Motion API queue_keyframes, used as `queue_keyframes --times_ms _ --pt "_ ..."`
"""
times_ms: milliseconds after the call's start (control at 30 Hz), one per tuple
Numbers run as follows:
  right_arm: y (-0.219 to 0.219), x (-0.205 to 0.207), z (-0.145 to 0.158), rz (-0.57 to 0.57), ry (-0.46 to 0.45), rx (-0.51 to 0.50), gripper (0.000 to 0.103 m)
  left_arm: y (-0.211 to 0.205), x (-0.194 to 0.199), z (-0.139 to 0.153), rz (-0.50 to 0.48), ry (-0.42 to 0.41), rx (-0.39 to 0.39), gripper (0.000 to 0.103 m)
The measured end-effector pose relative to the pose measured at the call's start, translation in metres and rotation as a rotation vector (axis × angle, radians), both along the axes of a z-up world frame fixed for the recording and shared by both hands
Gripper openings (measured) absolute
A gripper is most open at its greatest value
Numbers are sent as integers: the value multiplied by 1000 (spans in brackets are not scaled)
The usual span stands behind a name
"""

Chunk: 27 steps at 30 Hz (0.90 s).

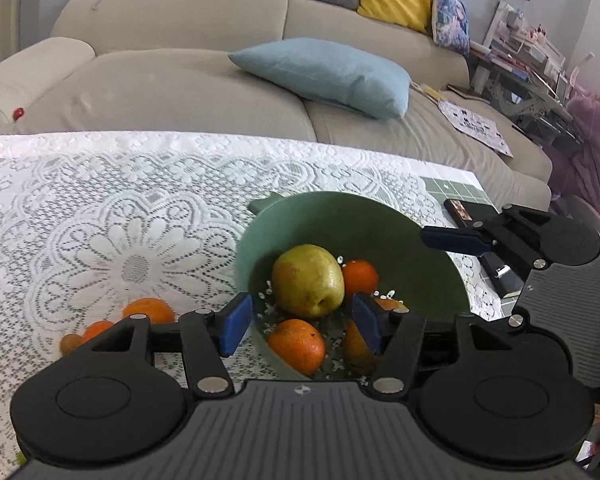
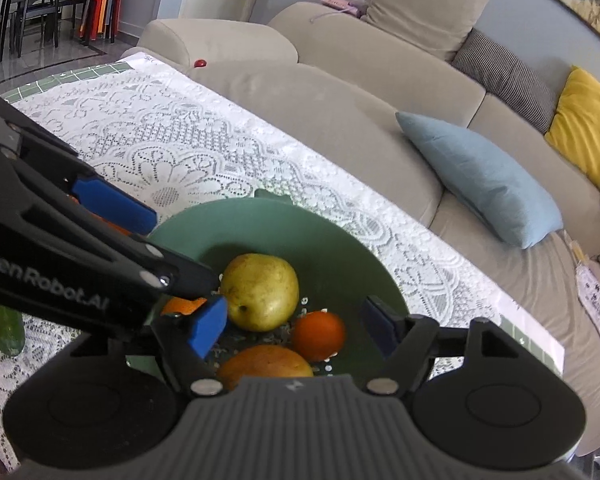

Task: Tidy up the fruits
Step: 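Open both tools and withdraw them from the colander toward the remaining fruit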

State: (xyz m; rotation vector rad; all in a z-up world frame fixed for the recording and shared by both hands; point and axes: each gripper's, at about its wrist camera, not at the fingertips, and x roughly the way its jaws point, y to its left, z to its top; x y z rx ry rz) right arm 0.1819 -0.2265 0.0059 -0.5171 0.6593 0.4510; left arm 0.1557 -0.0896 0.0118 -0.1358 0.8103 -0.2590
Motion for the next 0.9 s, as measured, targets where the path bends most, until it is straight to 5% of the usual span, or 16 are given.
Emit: queue_keyframes --times_ms 567,900 --pt "23 -61 17 -88 -115 265 79 47 -54 21 45 -181 140 68" --pt "48 -93 4 -126 -158 363 78 96 -73 4 86 -180 38 68"
